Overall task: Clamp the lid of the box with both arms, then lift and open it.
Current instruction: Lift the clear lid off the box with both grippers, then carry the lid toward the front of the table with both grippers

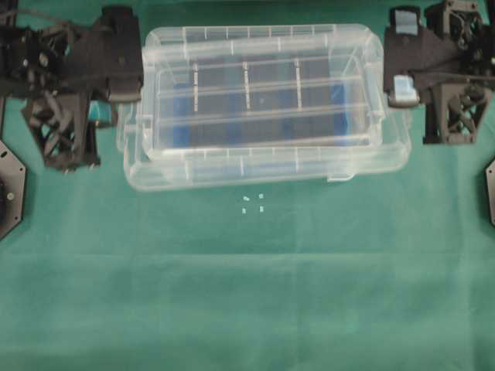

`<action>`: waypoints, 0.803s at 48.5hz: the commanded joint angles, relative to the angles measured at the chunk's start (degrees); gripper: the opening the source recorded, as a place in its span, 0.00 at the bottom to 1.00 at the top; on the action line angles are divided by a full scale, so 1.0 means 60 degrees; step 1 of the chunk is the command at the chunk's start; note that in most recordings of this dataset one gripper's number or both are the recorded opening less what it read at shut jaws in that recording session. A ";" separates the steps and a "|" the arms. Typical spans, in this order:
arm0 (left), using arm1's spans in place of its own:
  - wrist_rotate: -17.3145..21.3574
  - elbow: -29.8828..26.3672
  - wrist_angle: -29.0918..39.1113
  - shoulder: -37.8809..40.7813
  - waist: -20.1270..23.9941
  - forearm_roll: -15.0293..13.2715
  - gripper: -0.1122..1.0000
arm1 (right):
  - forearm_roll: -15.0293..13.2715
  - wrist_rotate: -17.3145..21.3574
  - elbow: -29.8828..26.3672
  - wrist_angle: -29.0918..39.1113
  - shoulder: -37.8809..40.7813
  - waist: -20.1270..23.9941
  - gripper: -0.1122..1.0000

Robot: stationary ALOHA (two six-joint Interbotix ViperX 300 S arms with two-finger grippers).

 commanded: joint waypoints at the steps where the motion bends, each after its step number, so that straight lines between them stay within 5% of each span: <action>1: -0.0293 -0.0190 -0.0132 -0.0073 -0.0396 0.0029 0.11 | 0.0029 0.0366 -0.0293 -0.0103 -0.0117 0.0703 0.11; 13: -0.1099 -0.0264 -0.0132 0.0059 -0.1494 0.0044 0.11 | -0.0059 0.1392 -0.0293 -0.0088 -0.0015 0.2227 0.11; 39: -0.2197 -0.0923 -0.0132 0.0835 -0.3369 0.0146 0.11 | -0.1245 0.3750 -0.0586 0.0601 0.0586 0.4409 0.11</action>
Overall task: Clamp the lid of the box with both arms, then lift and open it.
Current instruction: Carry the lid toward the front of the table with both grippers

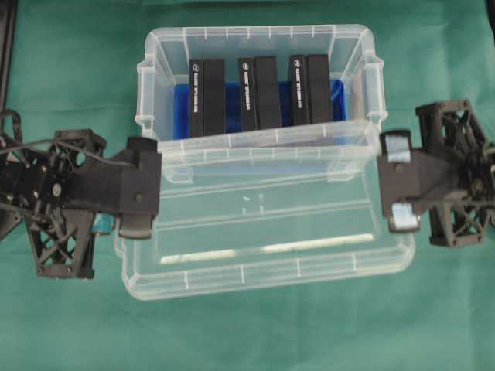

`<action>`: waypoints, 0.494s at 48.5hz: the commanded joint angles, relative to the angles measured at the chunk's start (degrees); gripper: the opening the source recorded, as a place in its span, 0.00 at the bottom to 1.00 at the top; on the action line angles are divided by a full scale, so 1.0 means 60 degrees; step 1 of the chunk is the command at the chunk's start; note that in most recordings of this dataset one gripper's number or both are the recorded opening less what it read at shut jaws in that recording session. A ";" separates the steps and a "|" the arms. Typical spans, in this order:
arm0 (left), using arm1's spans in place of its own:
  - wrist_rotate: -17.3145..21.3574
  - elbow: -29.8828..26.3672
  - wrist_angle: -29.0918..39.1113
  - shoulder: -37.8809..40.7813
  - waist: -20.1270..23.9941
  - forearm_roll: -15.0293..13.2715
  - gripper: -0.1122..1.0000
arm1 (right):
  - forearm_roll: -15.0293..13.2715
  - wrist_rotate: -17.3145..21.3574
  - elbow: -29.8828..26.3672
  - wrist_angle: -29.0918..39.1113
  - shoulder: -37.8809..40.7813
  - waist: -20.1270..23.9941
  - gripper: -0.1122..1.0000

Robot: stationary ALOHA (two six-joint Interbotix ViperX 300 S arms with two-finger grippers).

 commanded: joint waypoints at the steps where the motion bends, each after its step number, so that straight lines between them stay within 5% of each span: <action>1: -0.0103 -0.0718 -0.0220 0.0029 -0.0015 0.0176 0.11 | -0.0234 0.0439 -0.0615 -0.0117 0.0103 0.0366 0.11; 24: -0.1084 -0.0747 -0.0220 0.0176 -0.0791 0.0264 0.11 | -0.0557 0.1567 -0.0952 0.0308 0.0630 0.1406 0.11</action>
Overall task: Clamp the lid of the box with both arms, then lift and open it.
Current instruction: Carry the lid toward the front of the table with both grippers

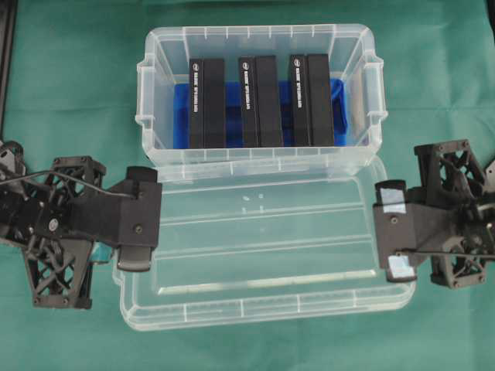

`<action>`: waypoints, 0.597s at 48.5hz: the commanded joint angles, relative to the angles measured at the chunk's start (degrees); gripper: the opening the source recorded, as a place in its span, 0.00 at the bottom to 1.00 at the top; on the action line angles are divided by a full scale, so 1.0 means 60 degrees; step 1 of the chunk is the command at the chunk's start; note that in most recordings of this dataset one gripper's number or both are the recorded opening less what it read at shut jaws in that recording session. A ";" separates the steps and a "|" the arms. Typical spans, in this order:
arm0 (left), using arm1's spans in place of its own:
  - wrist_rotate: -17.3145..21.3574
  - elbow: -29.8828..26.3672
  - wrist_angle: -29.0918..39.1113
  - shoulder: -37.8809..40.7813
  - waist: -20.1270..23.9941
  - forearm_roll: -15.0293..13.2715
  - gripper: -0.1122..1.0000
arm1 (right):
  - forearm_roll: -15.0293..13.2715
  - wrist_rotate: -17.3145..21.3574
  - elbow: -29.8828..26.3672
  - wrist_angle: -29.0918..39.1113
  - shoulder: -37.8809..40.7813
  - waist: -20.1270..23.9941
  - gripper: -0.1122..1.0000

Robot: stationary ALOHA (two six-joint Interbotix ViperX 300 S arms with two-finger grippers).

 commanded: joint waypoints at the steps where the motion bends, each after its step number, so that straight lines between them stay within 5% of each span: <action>1: -0.0146 -0.0557 -0.0205 -0.0029 0.0044 0.0264 0.11 | -0.0190 0.0264 -0.0659 -0.0161 0.0059 0.0073 0.11; 29: -0.0425 -0.0454 -0.0469 0.0527 -0.0220 0.0308 0.11 | -0.0190 0.0850 -0.0703 -0.0205 0.0718 0.0381 0.11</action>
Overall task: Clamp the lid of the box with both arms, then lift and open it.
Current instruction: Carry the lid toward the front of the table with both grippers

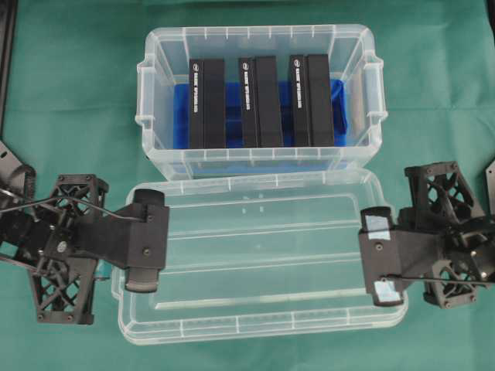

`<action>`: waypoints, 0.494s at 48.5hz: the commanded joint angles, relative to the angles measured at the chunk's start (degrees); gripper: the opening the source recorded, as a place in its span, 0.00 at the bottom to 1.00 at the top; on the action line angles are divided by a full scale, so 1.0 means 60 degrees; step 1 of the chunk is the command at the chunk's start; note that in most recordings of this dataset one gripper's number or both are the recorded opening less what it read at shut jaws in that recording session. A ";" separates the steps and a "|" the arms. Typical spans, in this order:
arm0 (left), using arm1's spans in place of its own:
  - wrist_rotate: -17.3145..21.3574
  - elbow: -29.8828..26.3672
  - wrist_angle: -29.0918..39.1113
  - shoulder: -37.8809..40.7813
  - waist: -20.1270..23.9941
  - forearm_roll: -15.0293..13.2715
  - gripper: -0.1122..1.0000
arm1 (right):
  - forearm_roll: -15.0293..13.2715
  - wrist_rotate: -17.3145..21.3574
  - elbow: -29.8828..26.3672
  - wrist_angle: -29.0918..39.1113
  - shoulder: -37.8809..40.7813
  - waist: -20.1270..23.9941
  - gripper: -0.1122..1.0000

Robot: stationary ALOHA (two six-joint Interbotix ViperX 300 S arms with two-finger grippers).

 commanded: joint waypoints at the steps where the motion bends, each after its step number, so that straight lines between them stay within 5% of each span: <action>1: -0.0234 -0.0410 -0.0557 0.0117 0.0161 0.0293 0.11 | -0.0205 0.0410 -0.0396 -0.0293 0.0044 -0.0073 0.11; 24: -0.1245 0.0747 -0.2520 0.0879 -0.0293 0.0293 0.11 | -0.0161 0.1523 0.0981 -0.2505 0.0732 0.0059 0.11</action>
